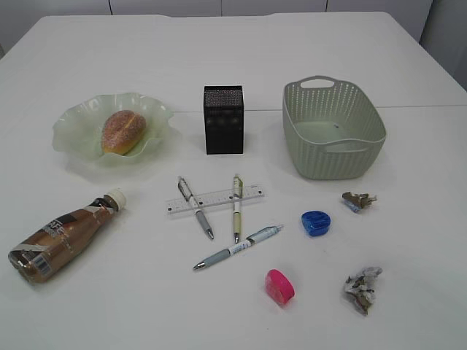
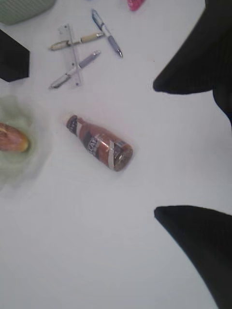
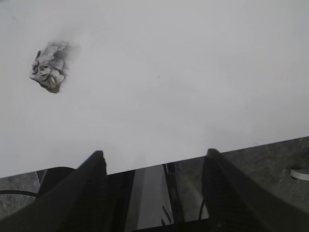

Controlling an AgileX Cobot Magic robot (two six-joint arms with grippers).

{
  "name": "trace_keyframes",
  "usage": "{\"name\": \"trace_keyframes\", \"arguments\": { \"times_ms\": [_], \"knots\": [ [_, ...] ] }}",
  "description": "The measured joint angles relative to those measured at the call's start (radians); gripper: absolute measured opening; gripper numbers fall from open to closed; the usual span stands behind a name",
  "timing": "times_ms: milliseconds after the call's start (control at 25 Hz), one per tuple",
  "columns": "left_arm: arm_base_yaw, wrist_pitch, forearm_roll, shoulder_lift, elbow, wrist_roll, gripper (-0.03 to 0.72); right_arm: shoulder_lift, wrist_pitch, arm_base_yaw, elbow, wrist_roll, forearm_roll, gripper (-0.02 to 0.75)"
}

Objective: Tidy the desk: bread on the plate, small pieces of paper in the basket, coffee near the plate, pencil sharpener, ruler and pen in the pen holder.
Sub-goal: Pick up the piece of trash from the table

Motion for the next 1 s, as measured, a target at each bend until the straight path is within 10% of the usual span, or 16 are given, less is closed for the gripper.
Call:
{"name": "trace_keyframes", "arguments": {
  "times_ms": [1000],
  "knots": [
    [0.000,-0.011,-0.055,-0.042,0.285,0.107,0.480,0.102,-0.075,0.000,0.000,0.006,-0.049,0.488]
  ]
}}
